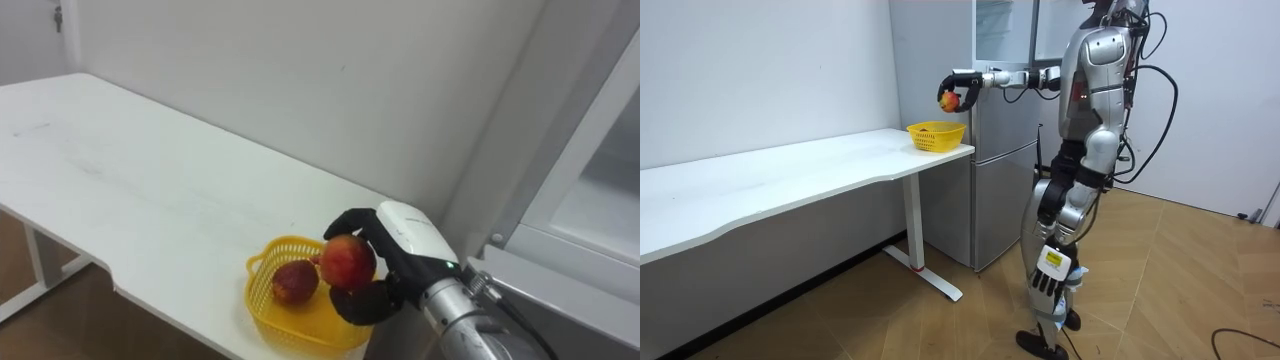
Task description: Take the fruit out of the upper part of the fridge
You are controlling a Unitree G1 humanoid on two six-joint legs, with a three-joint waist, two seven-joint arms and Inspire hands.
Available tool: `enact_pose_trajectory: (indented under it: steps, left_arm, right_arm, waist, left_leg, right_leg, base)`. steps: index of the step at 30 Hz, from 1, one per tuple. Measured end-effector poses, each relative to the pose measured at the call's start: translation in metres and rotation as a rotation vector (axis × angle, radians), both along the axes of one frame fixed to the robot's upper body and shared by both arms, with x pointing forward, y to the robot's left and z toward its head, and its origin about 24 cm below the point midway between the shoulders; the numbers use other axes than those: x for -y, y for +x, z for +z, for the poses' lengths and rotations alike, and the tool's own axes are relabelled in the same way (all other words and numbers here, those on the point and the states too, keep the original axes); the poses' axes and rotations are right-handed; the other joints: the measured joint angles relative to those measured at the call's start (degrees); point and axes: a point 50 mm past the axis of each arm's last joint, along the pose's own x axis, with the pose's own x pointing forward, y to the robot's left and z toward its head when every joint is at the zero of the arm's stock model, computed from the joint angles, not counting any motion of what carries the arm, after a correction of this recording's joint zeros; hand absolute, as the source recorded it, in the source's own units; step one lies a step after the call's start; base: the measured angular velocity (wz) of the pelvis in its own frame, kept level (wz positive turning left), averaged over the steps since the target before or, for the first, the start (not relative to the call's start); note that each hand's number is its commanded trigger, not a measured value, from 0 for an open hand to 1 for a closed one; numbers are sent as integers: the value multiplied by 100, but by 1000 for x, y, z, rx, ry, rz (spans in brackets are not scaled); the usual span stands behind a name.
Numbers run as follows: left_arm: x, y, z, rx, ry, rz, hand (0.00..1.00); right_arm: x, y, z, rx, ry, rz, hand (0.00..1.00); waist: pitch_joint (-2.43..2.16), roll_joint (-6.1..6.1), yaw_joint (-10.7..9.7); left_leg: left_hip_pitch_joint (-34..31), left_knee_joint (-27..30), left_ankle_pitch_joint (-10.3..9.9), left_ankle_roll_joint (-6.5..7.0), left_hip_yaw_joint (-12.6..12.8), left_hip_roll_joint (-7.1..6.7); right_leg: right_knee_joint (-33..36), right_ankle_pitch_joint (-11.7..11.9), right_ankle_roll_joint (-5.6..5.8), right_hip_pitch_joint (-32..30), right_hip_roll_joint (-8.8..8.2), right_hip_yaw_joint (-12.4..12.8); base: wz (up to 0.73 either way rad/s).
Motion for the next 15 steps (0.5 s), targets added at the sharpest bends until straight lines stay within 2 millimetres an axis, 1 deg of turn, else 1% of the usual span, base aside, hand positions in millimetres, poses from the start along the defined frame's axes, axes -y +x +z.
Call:
enact_pose_trajectory:
  steps: [6, 11, 15]
  left_arm:
    - [-3, 0, 1, -7, 12, 2, 0]
    - [-4, -2, 2, -13, 15, 3, 0]
    - [-7, -2, 3, -21, 26, 6, 0]
  right_arm:
    - [1, 0, -5, -20, -31, -6, 100]
    - [3, 0, -7, -31, -34, -18, 100]
    - [7, 1, -10, -48, -47, -46, 100]
  waist:
    - [-1, -30, 53]
    - [0, -28, 72]
    - [25, 7, 63]
  left_leg:
    - [-79, 91, -14, 9, -69, -12]
    - [-86, 104, -14, 9, -93, -16]
    - [-136, 177, -31, 10, -107, -14]
  right_leg:
    - [5, 0, 0, -6, -16, -66]
    - [7, 0, 0, 8, -38, -97]
    - [7, 0, 1, -6, -38, -97]
  base:
    - [7]
    - [3]
    - [0]
